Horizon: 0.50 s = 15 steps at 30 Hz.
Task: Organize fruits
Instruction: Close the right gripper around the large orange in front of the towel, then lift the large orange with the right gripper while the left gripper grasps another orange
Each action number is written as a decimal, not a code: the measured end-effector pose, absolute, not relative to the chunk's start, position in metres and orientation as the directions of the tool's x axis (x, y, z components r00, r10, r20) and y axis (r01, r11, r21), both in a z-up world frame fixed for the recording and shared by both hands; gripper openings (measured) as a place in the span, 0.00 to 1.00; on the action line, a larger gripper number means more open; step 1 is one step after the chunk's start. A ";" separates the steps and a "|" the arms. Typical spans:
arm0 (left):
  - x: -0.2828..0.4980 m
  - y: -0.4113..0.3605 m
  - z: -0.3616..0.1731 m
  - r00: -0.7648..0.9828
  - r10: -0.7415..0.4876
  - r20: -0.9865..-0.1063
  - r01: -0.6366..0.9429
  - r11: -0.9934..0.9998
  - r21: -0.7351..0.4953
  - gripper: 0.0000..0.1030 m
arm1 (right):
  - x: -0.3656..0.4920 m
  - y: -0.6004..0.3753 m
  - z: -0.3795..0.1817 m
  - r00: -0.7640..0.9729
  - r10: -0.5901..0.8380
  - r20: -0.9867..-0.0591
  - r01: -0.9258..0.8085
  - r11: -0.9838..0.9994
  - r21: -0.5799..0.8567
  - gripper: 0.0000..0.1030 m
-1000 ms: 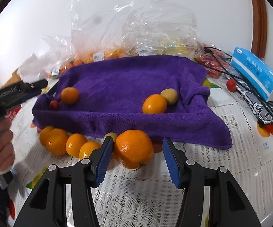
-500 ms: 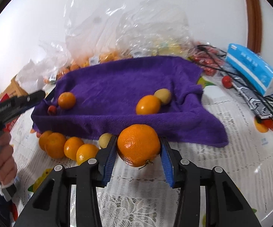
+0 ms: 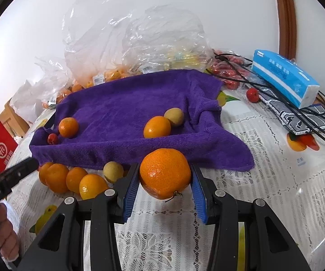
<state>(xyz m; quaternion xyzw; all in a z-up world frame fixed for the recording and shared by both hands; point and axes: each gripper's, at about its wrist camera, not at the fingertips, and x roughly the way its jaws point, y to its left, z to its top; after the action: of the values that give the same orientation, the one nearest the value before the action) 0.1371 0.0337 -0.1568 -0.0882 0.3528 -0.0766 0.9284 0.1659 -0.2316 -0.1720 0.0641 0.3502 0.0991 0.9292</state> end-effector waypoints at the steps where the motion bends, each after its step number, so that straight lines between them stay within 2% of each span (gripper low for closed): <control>1: 0.139 0.032 -0.159 0.727 -0.210 -0.654 0.086 0.972 -0.217 0.43 | 0.165 -0.233 -0.172 0.737 0.227 -0.637 -0.135 0.972 0.190 0.43; 6: 0.145 0.035 -0.166 0.699 -0.216 -0.682 0.068 0.969 -0.238 0.44 | 0.164 -0.237 -0.173 0.738 0.224 -0.636 -0.120 0.972 0.202 0.43; 11: 0.142 0.035 -0.166 0.702 -0.221 -0.677 0.070 0.967 -0.244 0.38 | 0.164 -0.236 -0.172 0.739 0.220 -0.637 -0.122 0.973 0.195 0.43; 15: 0.140 0.033 -0.165 0.702 -0.214 -0.679 0.069 0.970 -0.234 0.37 | 0.164 -0.235 -0.173 0.736 0.222 -0.640 -0.125 0.973 0.194 0.43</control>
<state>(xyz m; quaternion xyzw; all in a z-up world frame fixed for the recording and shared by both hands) 0.1402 0.0330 -0.1650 -0.0956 0.3780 -0.0770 0.9176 0.1645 -0.2354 -0.1727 0.0692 0.3512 0.0934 0.9291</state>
